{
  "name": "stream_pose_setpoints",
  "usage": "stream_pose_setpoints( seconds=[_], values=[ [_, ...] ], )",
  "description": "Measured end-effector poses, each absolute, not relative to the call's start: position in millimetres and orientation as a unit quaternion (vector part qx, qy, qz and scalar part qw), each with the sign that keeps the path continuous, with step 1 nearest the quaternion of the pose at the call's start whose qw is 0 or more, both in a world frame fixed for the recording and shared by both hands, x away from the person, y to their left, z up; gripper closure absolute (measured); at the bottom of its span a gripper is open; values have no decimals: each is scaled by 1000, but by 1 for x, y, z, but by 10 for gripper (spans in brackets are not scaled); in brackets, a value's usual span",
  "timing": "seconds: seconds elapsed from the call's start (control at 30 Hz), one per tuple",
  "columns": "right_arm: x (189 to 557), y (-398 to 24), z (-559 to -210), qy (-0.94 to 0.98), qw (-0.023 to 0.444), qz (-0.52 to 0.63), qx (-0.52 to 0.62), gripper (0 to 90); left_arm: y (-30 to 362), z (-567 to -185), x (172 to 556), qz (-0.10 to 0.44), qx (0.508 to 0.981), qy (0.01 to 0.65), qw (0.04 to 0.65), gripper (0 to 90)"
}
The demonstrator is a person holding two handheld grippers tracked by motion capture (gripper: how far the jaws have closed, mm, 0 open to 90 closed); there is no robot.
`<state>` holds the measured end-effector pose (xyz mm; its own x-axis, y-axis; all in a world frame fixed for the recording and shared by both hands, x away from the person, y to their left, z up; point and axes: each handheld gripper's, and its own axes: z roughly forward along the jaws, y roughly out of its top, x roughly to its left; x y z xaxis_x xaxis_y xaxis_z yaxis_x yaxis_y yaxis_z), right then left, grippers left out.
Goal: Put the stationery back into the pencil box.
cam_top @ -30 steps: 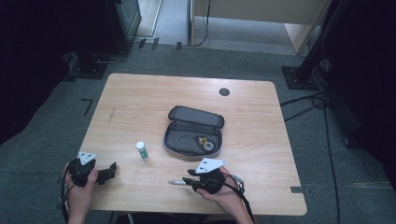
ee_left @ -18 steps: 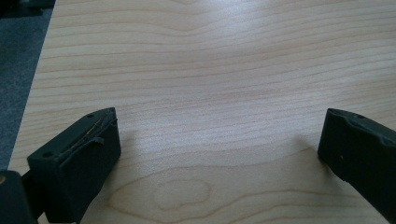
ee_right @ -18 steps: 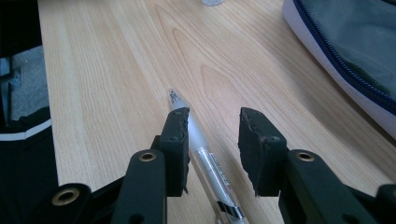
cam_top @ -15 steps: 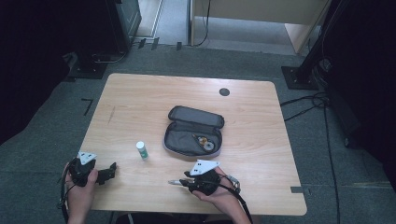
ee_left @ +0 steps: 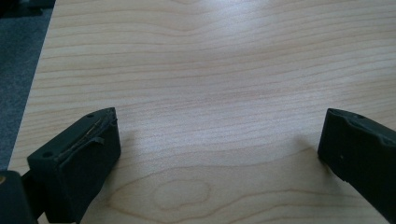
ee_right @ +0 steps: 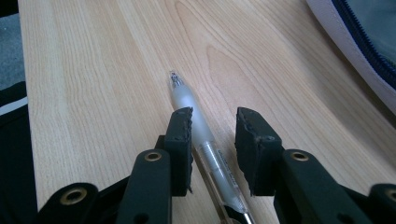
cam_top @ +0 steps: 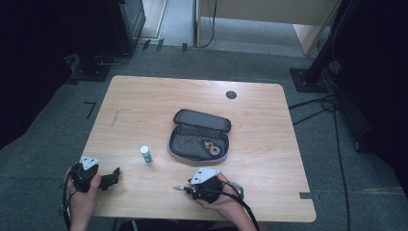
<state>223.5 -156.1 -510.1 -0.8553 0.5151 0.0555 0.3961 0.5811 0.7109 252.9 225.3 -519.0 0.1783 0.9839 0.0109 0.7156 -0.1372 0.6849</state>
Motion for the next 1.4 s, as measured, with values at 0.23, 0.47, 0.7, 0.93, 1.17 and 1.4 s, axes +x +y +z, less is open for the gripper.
stream_pose_setpoints(
  seconds=[0.23,0.47,0.7,0.93,1.17,1.4],
  values=[
    [222,-154,-512,889,85,372,252,707,225,-519,253,240,715,594,280,0],
    [222,-154,-512,889,90,372,249,703,225,-519,253,240,715,594,280,0],
    [221,-154,-512,890,91,372,247,735,225,-519,253,240,715,594,280,0],
    [224,-155,-512,880,82,380,275,801,225,-519,253,240,715,594,280,0],
    [225,-158,-512,871,91,375,304,790,225,-519,253,240,714,595,280,0],
    [219,-159,-513,875,99,374,289,750,225,-519,253,240,715,595,279,0]
  ],
)
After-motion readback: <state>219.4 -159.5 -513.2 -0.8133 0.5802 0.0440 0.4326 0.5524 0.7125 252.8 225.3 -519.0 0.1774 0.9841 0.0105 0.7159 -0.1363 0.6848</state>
